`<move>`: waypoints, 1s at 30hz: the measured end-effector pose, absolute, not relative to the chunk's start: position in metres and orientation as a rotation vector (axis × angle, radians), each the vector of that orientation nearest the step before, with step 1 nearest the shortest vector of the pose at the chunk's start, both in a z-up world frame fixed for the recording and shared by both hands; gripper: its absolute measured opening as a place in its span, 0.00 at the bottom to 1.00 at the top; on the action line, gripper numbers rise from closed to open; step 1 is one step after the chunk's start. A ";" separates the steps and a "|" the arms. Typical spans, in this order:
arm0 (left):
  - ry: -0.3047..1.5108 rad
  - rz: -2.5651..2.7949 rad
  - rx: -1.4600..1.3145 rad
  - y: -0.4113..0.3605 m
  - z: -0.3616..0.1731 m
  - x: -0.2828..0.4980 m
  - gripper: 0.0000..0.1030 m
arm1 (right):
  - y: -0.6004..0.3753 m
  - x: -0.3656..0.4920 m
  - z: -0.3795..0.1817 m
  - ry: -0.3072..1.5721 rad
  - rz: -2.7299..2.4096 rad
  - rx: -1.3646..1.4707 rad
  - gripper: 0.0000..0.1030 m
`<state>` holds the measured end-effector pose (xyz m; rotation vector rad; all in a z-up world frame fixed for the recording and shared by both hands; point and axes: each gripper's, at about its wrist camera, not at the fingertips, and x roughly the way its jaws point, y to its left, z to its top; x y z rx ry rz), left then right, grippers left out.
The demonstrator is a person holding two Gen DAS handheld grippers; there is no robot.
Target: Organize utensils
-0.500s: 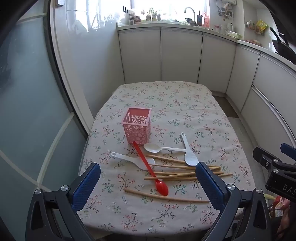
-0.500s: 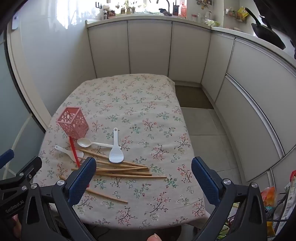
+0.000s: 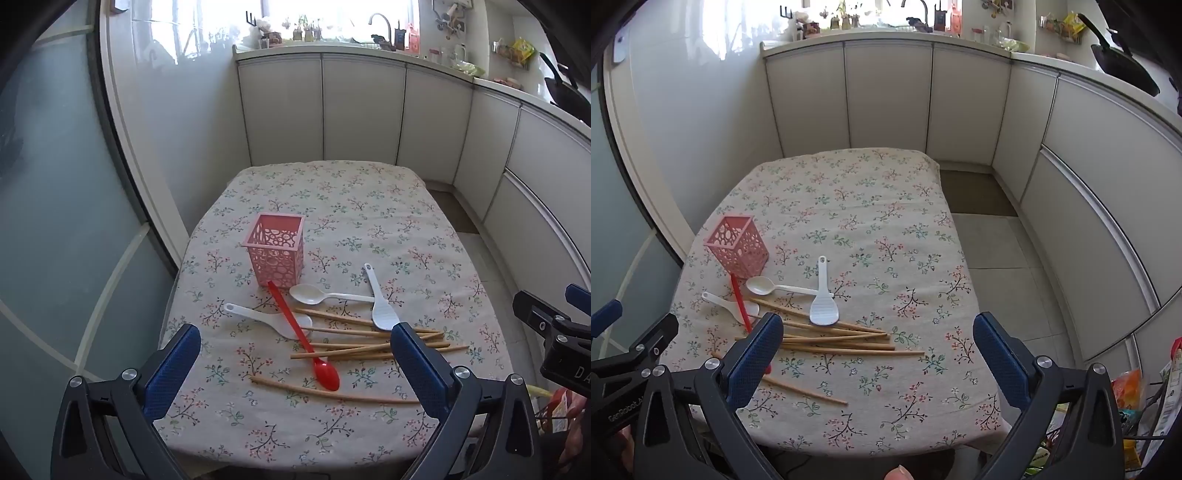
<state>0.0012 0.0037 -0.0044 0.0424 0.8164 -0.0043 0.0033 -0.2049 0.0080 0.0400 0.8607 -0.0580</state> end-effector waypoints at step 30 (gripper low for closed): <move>0.802 0.005 0.041 0.007 0.000 0.002 1.00 | -0.202 0.002 0.012 0.844 -0.058 0.051 1.00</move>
